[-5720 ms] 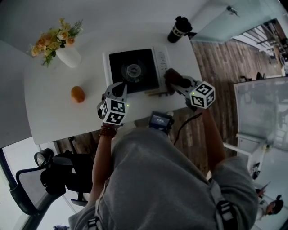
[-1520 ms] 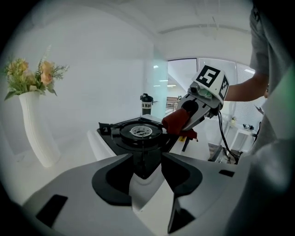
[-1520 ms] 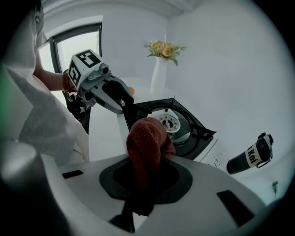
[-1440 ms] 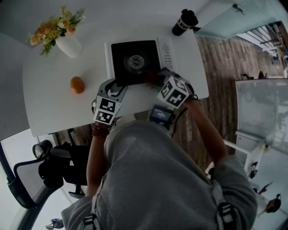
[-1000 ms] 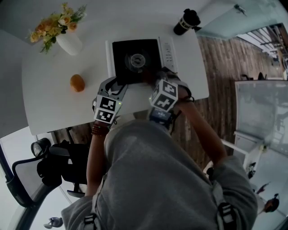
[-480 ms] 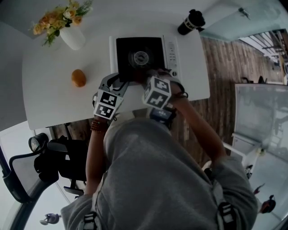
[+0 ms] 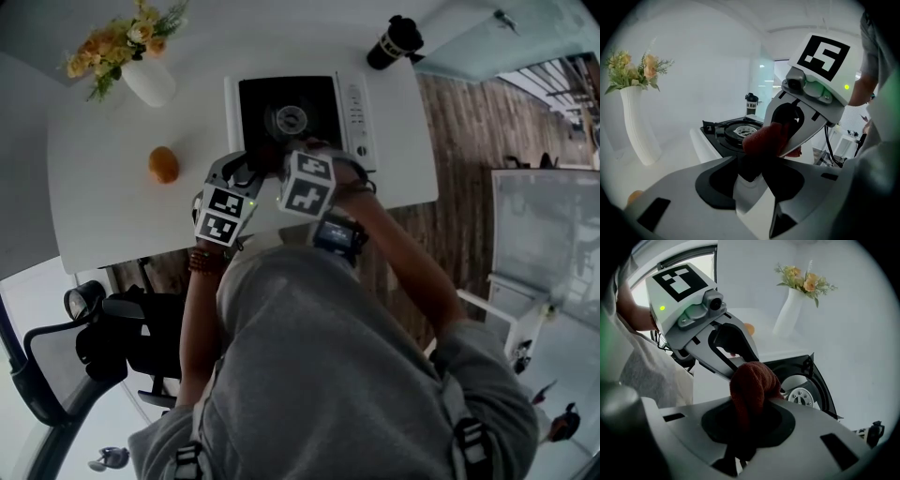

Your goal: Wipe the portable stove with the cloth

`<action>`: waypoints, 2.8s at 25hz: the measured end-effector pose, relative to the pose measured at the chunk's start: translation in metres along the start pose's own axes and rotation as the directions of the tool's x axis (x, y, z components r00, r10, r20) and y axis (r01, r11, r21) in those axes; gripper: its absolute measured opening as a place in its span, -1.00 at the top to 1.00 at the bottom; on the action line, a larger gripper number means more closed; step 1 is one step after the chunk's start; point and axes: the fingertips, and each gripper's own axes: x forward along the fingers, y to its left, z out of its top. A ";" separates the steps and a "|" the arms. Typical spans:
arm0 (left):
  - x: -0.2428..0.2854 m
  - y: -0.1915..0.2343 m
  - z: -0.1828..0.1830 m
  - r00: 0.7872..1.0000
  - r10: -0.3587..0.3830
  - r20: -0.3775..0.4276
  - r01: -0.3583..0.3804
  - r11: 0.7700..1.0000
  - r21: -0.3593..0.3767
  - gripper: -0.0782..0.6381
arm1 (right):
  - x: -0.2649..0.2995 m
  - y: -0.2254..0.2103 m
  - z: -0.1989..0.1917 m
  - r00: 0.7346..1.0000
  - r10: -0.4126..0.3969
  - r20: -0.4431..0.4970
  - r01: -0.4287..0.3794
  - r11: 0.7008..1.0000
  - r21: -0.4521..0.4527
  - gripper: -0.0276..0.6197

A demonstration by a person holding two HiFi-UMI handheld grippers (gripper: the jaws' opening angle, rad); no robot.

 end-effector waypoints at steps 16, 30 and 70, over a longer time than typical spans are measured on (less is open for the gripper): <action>0.003 0.005 -0.002 0.997 0.044 -0.056 -0.045 0.999 -0.008 0.39 | -0.078 -0.116 -0.029 0.983 -0.099 0.154 0.052 0.957 0.286 0.71; 0.002 0.004 -0.002 0.996 0.065 -0.066 -0.066 0.998 -0.013 0.39 | -0.009 -0.233 -0.050 0.993 0.113 -0.029 -0.081 0.851 0.519 0.70; 0.001 0.005 0.000 0.999 0.052 0.002 -0.052 0.999 -0.011 0.39 | 0.028 -0.184 0.025 0.989 0.109 -0.102 -0.071 0.945 0.319 0.70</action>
